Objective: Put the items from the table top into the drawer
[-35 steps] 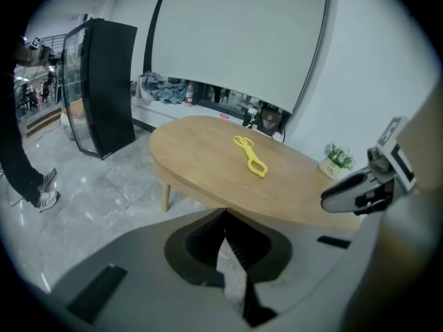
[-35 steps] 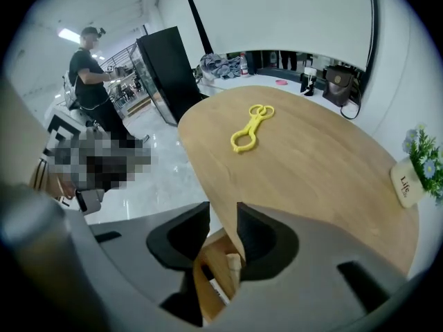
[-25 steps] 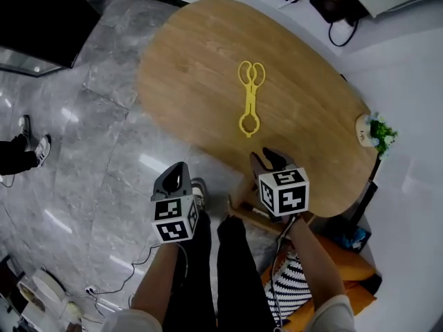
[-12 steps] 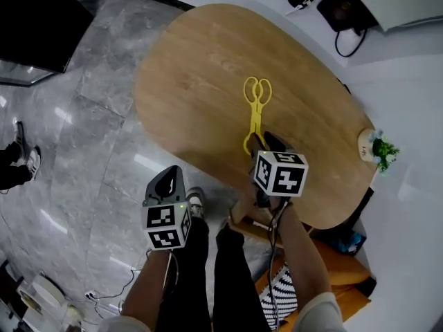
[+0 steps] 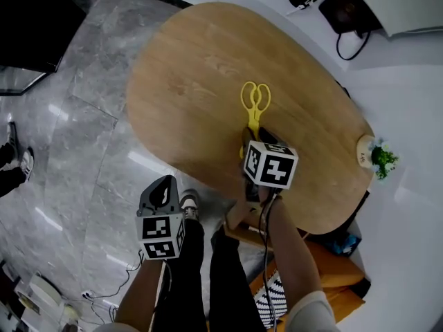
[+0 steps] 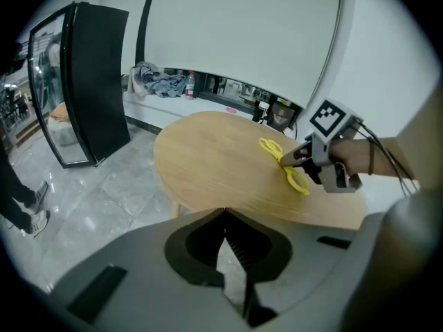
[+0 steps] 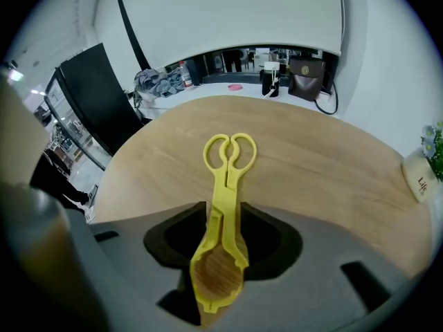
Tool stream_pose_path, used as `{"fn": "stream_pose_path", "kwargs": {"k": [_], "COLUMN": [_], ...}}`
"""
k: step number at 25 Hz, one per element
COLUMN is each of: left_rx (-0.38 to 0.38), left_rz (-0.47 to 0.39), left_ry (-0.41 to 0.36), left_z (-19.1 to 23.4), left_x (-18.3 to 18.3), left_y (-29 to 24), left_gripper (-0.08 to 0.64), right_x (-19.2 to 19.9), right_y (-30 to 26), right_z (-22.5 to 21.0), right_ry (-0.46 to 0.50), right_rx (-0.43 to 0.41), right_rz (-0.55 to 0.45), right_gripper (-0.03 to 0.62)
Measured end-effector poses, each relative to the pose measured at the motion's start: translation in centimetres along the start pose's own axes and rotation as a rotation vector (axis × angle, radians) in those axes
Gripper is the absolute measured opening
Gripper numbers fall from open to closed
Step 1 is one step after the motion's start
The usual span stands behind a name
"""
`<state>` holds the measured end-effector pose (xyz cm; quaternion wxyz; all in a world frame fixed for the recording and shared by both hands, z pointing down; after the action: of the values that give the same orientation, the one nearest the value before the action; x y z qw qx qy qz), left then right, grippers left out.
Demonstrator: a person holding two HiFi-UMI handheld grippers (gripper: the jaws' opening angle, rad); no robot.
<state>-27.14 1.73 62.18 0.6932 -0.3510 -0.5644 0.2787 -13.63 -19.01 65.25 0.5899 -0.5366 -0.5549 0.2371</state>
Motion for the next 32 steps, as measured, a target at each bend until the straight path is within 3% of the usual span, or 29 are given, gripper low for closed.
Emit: {"fn": "stream_pose_path", "kwargs": {"k": [7, 18, 26, 32], "left_rx": [-0.003, -0.011, -0.001, -0.004], "left_rz": [0.015, 0.01, 0.0, 0.0], "left_ry": [0.004, 0.008, 0.001, 0.012], "left_z": [0.0, -1.3, -4.6, -8.1], "left_x": [0.6, 1.1, 1.6, 2.9], "left_y": [-0.3, 0.1, 1.4, 2.7], "left_gripper": [0.008, 0.008, 0.008, 0.008], "right_x": [-0.1, 0.2, 1.4, 4.4], "right_y": [-0.7, 1.1, 4.3, 7.8], "right_z": [-0.3, -0.7, -2.0, -5.0], "right_ry": [0.016, 0.071, 0.097, 0.099], "right_rx": [0.045, -0.007, -0.038, -0.071], "right_rz": [0.004, -0.031, -0.049, -0.04], "right_gripper": [0.13, 0.115, 0.114, 0.112]}}
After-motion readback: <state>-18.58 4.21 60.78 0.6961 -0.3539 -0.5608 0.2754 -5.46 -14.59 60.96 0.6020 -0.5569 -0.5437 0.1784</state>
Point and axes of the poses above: the fingertips, and each gripper's own axes: y backward along the fingers, z to its left, x out of its underside, the point moved 1 cm from there along y, backward along the fingers, and after that the axes turned 11 degrees about -y, right-handed, at the moved point
